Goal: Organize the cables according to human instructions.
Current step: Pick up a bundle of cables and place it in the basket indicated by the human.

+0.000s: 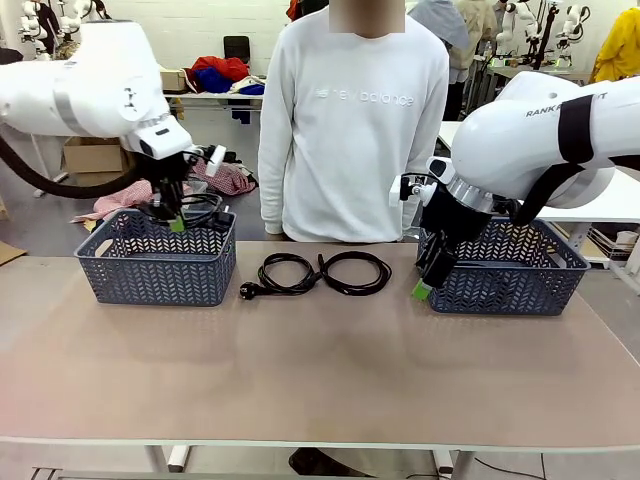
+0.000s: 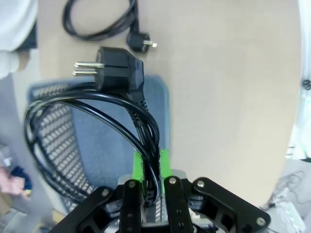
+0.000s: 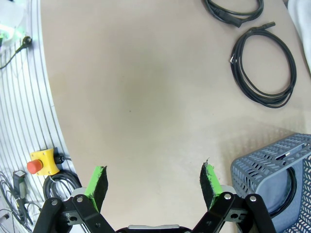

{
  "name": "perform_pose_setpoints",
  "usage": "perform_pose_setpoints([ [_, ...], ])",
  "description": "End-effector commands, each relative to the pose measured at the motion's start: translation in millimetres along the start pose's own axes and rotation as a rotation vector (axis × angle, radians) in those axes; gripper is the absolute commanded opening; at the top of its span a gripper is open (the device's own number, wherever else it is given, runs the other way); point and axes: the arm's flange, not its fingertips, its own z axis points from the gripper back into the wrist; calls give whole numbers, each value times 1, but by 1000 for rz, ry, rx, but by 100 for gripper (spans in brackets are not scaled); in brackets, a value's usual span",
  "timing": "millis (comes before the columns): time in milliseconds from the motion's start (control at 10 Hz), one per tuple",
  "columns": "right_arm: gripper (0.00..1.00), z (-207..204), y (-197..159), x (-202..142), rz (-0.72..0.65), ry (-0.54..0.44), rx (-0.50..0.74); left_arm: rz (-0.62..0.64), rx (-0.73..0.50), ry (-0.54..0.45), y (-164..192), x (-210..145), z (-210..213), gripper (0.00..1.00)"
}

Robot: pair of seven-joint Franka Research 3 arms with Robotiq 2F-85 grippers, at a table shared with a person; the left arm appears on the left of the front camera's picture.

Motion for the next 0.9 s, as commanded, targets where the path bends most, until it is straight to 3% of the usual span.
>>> perform_pose_setpoints([
  [0,100,2,-1,3,0,-2,-7,-4,3,14,3,-19,2,15],
  [300,100,2,-1,3,0,-2,-7,1,9,14,15,-47,-14,15],
  [800,100,2,-1,3,0,-2,-7,4,-6,10,36,-57,-46,15],
])
